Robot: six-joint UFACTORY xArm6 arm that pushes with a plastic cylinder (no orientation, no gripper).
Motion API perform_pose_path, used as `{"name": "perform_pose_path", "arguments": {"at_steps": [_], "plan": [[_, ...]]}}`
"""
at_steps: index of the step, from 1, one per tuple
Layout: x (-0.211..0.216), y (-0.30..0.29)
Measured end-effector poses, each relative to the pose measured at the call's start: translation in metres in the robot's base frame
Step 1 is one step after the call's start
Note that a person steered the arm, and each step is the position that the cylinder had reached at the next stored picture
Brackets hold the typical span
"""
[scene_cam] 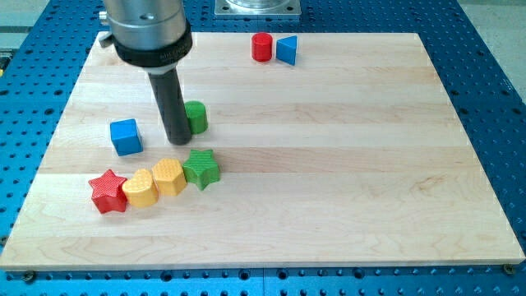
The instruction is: Place the green circle to the left of the red circle
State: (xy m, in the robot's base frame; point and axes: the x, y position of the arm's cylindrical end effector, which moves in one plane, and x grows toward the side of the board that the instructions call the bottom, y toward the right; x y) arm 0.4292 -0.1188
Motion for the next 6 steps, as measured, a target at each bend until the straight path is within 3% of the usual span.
{"name": "perform_pose_path", "arguments": {"at_steps": [2,4,6], "plan": [[-0.014,-0.037],[0.025,-0.047],[-0.004,0.031]]}}
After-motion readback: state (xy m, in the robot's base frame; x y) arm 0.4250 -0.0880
